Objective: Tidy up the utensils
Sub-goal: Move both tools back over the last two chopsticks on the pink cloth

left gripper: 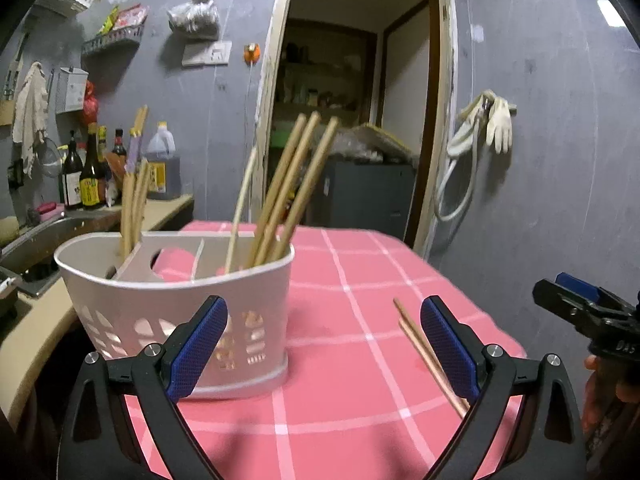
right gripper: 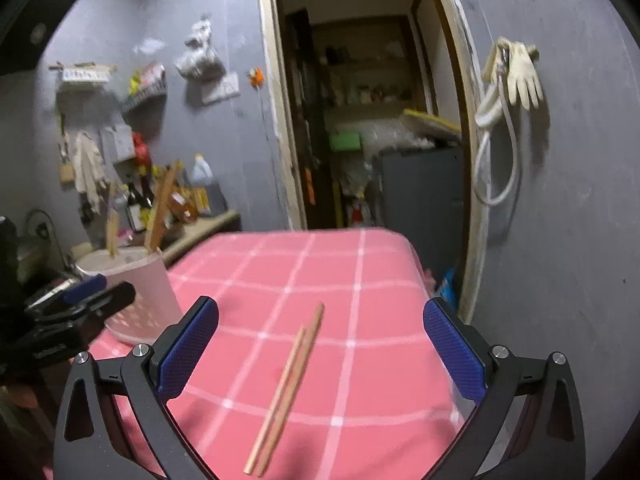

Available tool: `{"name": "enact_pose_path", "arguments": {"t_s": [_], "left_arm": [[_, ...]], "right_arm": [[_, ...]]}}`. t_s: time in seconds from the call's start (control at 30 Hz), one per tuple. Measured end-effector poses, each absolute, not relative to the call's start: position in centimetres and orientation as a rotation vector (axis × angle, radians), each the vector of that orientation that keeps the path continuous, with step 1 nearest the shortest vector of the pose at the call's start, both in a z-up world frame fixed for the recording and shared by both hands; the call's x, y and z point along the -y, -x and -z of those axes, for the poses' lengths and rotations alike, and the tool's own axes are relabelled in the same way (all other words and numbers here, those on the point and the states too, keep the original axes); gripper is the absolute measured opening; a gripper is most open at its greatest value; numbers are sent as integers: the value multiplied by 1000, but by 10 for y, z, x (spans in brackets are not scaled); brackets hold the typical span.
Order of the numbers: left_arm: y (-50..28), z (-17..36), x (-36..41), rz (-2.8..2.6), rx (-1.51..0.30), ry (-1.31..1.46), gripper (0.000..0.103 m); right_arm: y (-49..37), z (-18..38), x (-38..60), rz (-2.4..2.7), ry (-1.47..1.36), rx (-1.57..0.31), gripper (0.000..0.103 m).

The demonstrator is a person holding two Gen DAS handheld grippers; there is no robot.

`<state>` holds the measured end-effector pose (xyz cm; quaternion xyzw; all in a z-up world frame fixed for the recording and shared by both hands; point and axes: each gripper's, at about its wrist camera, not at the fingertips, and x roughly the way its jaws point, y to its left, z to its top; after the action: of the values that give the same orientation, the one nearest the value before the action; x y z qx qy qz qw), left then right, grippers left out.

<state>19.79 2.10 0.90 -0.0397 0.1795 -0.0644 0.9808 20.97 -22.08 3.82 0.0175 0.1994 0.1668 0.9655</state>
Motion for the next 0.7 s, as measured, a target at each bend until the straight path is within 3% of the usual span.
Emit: {"name": "enact_pose_path", "arguments": {"t_s": [0.3,0.53,0.7], "left_arm": [[-216,18,-12,128,-485,55,95],[-225,26,-15,125,-556,73,95],[-233,31,-19,115,-616,86,95]], "right_arm": [[-246,4,210,-285,82,-648,103],[-266,24,198,-331,121,-774,82],[-274,32,186,-357,171,-832,76]]}}
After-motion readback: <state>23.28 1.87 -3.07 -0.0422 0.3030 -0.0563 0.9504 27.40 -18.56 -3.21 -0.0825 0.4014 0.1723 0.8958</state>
